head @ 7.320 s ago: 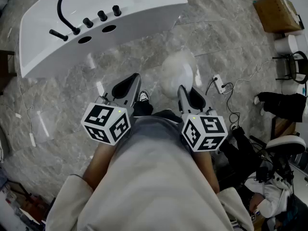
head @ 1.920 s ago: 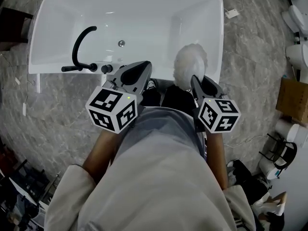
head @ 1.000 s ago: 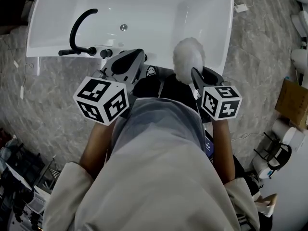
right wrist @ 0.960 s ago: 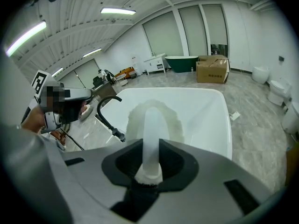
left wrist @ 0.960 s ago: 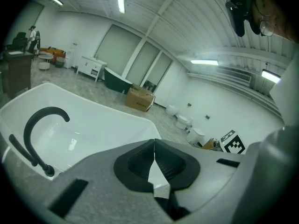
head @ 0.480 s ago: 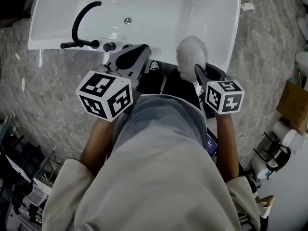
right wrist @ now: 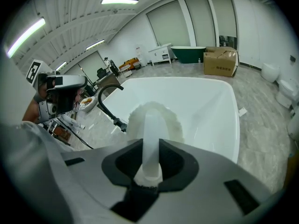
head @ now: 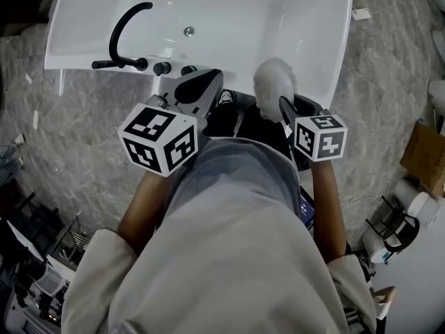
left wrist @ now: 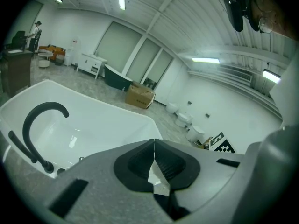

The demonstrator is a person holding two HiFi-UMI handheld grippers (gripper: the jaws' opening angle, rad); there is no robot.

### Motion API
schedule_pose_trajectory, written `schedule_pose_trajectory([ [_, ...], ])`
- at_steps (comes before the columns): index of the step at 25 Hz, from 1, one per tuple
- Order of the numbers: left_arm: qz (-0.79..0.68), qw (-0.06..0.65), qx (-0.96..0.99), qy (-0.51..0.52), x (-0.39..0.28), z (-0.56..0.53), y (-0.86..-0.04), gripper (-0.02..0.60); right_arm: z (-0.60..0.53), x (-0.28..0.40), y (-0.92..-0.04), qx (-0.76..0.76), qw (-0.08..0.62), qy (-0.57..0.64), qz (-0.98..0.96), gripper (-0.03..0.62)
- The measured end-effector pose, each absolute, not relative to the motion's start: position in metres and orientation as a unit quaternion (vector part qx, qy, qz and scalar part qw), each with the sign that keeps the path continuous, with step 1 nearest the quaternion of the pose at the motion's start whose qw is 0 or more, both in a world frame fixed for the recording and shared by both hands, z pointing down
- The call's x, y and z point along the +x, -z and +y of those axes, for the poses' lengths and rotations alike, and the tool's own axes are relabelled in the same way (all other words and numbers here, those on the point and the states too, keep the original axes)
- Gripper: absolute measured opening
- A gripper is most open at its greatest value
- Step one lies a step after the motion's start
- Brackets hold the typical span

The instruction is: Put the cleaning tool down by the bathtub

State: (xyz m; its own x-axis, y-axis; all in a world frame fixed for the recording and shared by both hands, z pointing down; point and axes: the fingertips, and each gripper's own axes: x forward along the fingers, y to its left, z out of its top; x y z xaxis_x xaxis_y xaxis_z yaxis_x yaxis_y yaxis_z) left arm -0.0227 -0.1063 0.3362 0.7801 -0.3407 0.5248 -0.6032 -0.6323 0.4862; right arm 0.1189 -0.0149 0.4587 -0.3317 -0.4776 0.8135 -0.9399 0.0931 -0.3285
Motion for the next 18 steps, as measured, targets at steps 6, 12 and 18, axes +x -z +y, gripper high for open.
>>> schedule_pose_trajectory([
  [6,-0.264,0.336,0.882,-0.198,-0.021,-0.102,-0.337,0.009,-0.011,0.118,-0.468,0.503,0.283,-0.43,-0.694,0.08],
  [12,-0.264,0.337,0.882,-0.199,-0.019,-0.102,-0.337,0.009,-0.01,0.118,-0.477,0.494,0.297,-0.423,-0.699,0.08],
  [18,-0.271,0.343,0.876,-0.202,-0.023,-0.101,-0.343,0.009,-0.007,0.118,-0.49,0.482,0.311,-0.42,-0.703,0.08],
])
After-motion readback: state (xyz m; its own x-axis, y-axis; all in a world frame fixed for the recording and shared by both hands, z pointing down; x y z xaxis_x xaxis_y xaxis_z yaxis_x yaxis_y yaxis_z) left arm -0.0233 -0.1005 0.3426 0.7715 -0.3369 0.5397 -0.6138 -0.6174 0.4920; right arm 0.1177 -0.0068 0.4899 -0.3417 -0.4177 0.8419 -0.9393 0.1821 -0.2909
